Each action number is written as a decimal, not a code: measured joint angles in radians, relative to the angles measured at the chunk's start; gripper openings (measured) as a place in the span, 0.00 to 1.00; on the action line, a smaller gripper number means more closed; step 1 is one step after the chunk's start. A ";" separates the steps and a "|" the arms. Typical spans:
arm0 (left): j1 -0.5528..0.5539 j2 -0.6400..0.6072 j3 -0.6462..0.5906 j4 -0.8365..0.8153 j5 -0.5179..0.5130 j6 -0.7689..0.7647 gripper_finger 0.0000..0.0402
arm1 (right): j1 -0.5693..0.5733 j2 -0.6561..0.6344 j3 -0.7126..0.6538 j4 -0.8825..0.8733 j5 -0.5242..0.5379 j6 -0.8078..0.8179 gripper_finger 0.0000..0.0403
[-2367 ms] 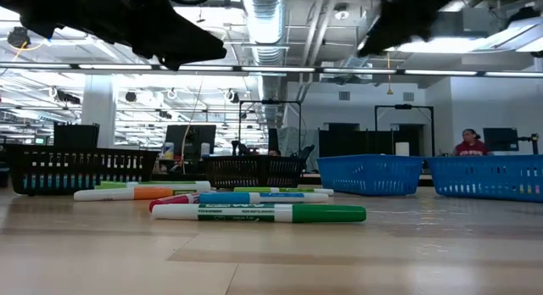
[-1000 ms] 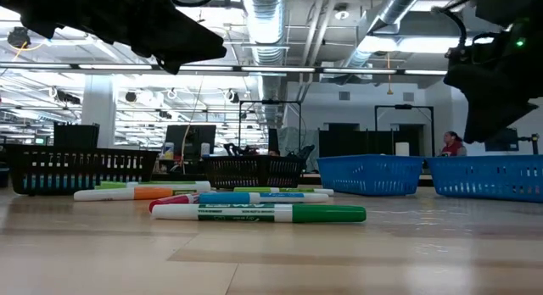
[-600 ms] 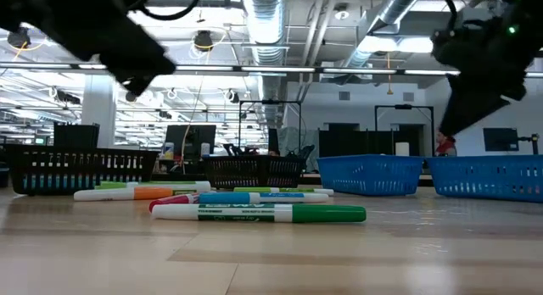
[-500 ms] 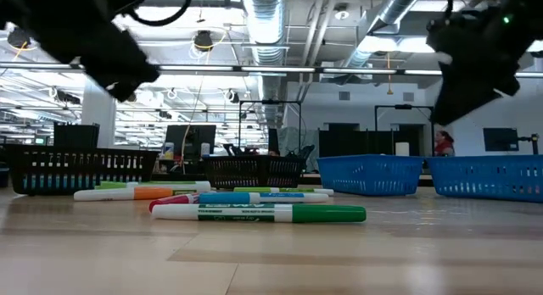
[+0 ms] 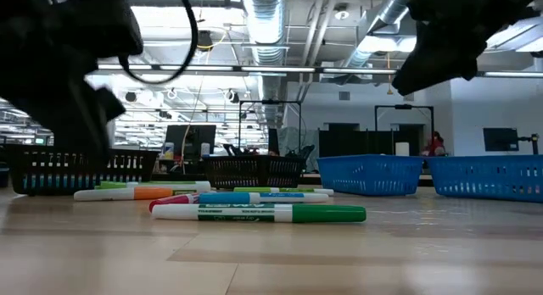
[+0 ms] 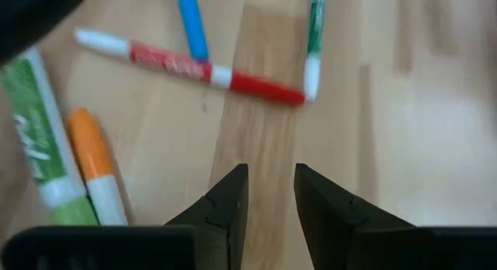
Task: Pick & Place Markers
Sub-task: Put the orange highlighter into the right blue bin
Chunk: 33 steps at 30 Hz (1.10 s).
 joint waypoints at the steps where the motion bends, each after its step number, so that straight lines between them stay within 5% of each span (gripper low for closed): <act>1: 0.000 0.023 0.009 -0.009 0.007 0.014 0.25 | 0.000 0.000 0.000 0.007 -0.001 -0.007 0.32; 12: 0.002 0.035 0.020 -0.040 -0.200 0.220 0.25 | 0.000 0.000 0.000 0.008 -0.002 -0.008 0.32; 33: 0.062 0.032 -0.094 -0.047 -0.186 0.128 0.25 | 0.000 0.000 0.000 0.008 -0.004 -0.008 0.32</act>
